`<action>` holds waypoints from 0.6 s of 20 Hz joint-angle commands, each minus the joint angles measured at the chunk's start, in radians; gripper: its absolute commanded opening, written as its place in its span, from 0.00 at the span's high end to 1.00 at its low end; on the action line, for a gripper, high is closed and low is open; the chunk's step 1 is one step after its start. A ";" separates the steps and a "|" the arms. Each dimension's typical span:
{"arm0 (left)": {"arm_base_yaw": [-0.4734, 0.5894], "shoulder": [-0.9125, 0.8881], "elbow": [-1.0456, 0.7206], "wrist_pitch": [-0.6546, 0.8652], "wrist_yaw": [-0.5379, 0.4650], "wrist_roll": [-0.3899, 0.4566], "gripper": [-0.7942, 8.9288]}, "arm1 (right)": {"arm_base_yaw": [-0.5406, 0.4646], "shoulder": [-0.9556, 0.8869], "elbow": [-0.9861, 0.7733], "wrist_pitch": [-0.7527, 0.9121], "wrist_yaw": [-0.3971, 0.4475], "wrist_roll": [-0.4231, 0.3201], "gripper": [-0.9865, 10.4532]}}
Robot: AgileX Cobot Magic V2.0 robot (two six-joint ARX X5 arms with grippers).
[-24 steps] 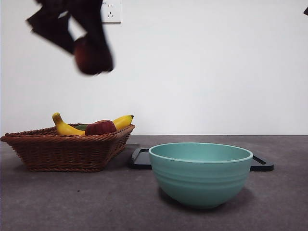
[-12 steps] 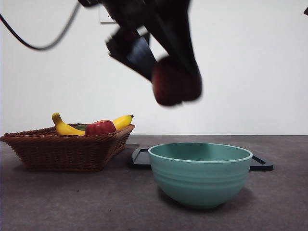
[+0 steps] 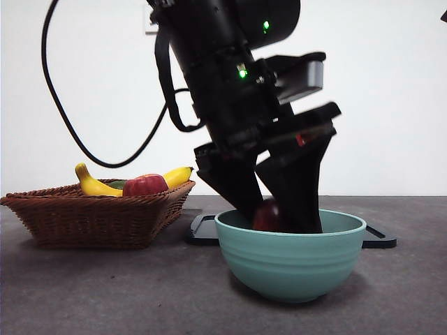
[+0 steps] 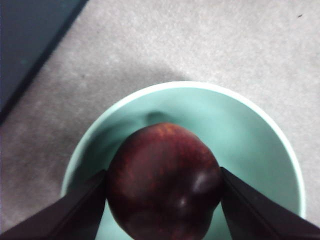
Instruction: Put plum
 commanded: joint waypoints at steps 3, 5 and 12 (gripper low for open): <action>-0.016 0.049 0.019 0.005 -0.001 0.013 0.60 | 0.004 0.005 0.021 0.009 -0.002 -0.011 0.57; -0.021 0.049 0.019 0.002 -0.001 0.021 0.60 | 0.004 0.005 0.021 0.009 -0.002 -0.011 0.57; -0.028 0.028 0.019 -0.008 -0.001 0.004 0.50 | 0.004 0.005 0.021 0.009 -0.002 -0.011 0.57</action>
